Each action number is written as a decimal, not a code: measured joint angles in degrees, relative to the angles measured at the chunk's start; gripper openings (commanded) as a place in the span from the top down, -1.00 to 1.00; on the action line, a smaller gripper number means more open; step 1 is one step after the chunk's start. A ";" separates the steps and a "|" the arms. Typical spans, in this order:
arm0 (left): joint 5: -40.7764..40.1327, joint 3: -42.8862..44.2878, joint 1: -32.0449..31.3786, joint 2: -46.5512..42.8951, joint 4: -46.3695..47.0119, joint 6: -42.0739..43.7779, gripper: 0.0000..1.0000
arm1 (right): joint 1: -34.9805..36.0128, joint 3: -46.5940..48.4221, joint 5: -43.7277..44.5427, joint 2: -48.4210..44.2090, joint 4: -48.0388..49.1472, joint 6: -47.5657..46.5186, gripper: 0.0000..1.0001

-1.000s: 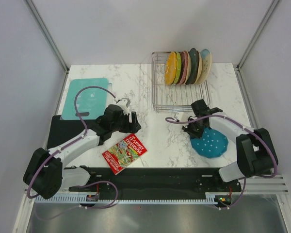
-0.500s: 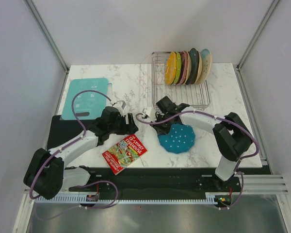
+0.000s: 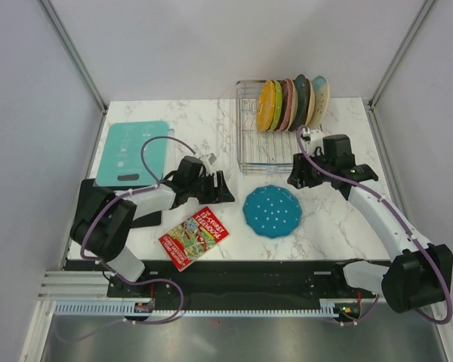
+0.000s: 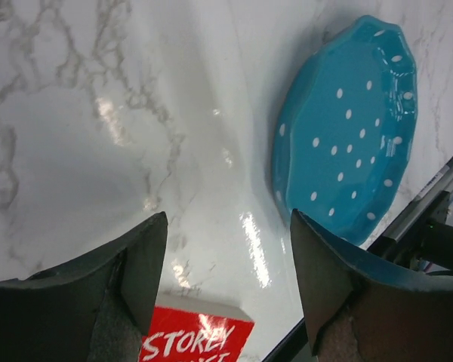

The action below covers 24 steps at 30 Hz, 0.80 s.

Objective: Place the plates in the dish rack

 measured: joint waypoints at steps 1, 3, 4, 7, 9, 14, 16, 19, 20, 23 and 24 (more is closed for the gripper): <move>0.85 1.27 -0.39 1.55 0.59 -0.24 -0.42 | -1.53 -1.57 -0.46 -1.05 -0.76 1.44 -0.14; 2.27 3.80 -1.20 4.74 1.77 -0.70 -0.40 | -4.76 -5.64 -2.27 -1.95 -1.90 4.90 -0.15; 2.84 4.63 -1.49 5.86 2.29 -0.85 -0.38 | -6.12 -7.80 -3.04 -1.95 -2.47 6.36 -0.15; 4.55 7.08 -2.64 9.27 2.95 -1.22 -0.33 | -9.49 -13.49 -4.50 -2.12 -5.18 9.42 -0.22; 5.38 7.91 -3.54 10.91 3.17 -1.36 -0.29 | -10.93 -14.91 -5.09 -2.34 -6.69 10.49 -0.22; 7.45 8.59 -5.75 13.25 3.98 -1.49 -0.16 | -14.53 -15.04 -8.76 -1.07 -6.62 11.72 -0.23; 7.96 8.79 -6.64 13.75 4.44 -1.55 0.10 | -15.76 -15.04 -10.47 0.90 -6.08 11.65 -0.22; 8.92 8.79 -7.72 14.84 5.44 -1.97 0.46 | -16.65 -15.13 -12.24 4.15 -5.40 11.28 -0.22; 8.85 8.79 -7.89 15.17 5.51 -1.95 0.49 | -16.65 -15.19 -12.76 5.01 -5.31 11.10 -0.22; 9.33 8.76 -7.78 15.54 5.62 -2.25 0.70 | -16.70 -15.23 -14.25 7.58 -4.92 10.62 -0.22; 9.40 8.68 -7.56 15.54 5.77 -2.38 0.74 | -16.76 -15.23 -14.75 8.63 -4.70 10.38 -0.21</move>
